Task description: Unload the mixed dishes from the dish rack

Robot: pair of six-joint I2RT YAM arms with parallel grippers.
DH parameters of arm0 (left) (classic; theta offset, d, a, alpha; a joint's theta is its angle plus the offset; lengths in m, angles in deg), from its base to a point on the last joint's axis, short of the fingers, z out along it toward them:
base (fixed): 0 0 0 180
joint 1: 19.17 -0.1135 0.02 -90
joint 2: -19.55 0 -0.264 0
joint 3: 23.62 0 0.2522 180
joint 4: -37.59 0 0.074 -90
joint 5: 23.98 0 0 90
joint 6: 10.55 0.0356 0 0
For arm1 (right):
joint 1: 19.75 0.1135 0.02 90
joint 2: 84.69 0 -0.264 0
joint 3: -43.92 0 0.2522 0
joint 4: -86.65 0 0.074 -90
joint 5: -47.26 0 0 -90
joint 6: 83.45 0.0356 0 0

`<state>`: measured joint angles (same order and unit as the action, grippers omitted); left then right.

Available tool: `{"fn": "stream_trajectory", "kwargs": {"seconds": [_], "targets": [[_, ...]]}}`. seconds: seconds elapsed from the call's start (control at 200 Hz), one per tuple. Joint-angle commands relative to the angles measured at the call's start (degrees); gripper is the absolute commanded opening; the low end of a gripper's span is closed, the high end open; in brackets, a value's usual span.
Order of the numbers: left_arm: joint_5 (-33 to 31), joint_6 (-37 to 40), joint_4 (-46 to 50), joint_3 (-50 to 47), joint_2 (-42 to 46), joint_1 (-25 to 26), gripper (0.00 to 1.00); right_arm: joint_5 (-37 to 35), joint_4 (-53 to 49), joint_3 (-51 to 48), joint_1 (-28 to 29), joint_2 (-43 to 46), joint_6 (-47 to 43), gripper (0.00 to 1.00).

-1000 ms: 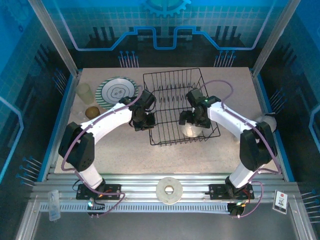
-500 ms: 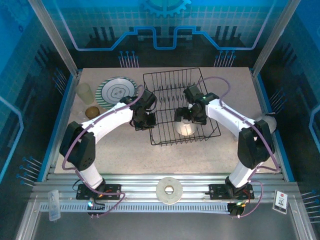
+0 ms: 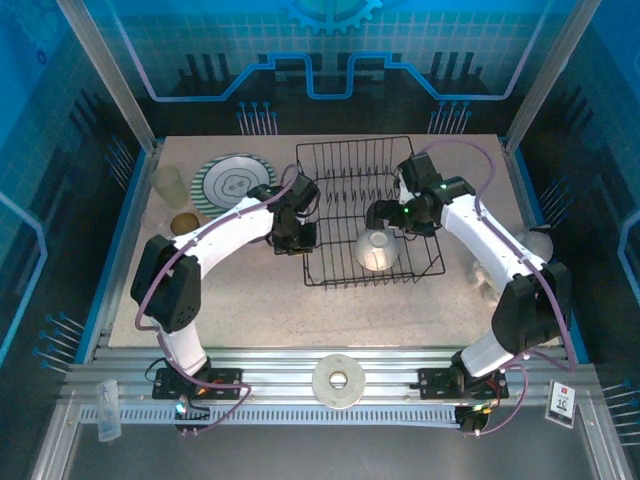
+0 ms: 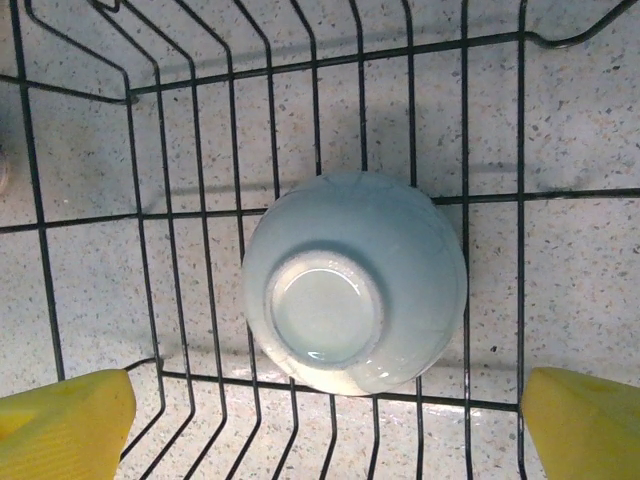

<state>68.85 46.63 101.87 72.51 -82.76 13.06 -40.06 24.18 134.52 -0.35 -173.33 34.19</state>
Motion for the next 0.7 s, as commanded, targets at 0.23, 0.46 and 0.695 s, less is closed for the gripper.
{"fn": "stream_trajectory", "kwargs": {"seconds": [0.23,0.46,0.695], "targets": [[1.9,4.5,0.7,1.6,1.1,1.3,0.0,4.5,1.0,-2.1,-2.4,-1.1,-5.4,0.97],[3.5,3.2,-3.4,-0.2,10.3,-1.1,0.61,7.7,3.3,-1.6,-2.7,-4.6,-7.4,0.91],[6.1,3.7,-6.0,-2.0,16.8,-1.5,0.9,5.1,1.9,-3.1,-3.7,-6.1,-7.0,0.8]]}}
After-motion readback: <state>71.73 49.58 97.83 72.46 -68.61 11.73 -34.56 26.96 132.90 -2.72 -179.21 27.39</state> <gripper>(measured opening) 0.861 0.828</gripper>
